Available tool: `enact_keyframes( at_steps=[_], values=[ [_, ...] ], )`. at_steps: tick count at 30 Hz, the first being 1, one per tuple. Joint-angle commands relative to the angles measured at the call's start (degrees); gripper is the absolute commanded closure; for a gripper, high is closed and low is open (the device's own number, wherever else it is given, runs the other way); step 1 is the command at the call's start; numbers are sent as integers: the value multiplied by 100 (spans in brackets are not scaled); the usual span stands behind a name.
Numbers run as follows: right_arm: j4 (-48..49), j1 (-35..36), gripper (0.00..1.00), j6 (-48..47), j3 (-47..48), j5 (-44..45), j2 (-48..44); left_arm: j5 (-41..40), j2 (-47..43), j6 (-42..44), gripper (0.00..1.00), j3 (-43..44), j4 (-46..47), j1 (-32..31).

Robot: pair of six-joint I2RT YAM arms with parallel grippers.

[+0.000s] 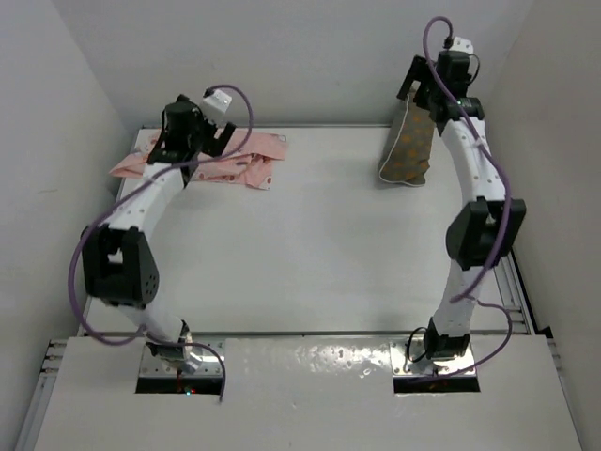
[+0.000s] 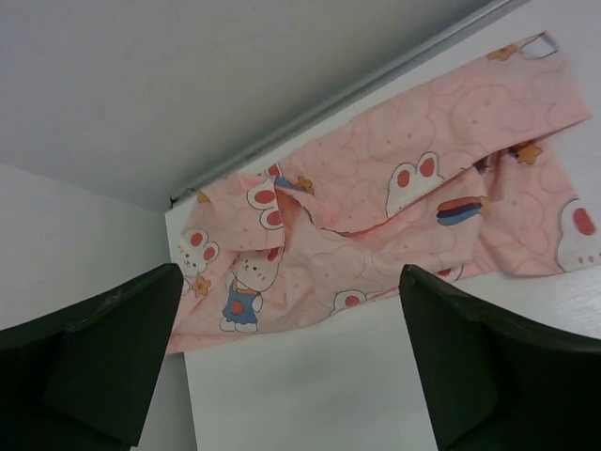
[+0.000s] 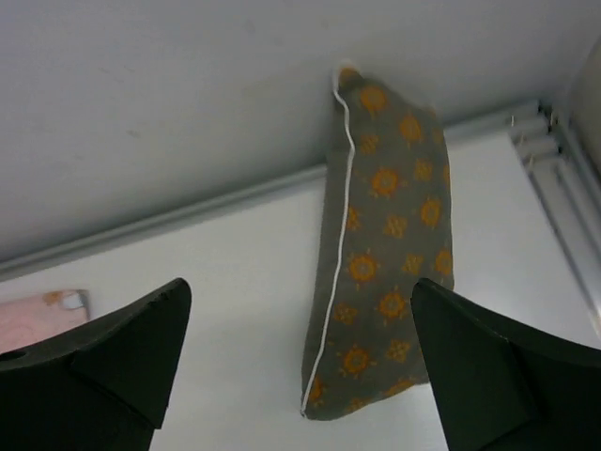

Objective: Put the pillow into the pillowcase

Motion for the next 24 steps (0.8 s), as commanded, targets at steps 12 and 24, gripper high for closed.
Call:
enact_keyframes(
  at_steps=[12, 24],
  values=[
    [-960, 438, 49, 482, 130, 469, 2581, 171, 2349, -1043, 0, 1513, -1750, -79],
    [991, 1624, 100, -1206, -6161, -1667, -2214, -304, 3465, -947, 0, 1907, -253, -167]
  ],
)
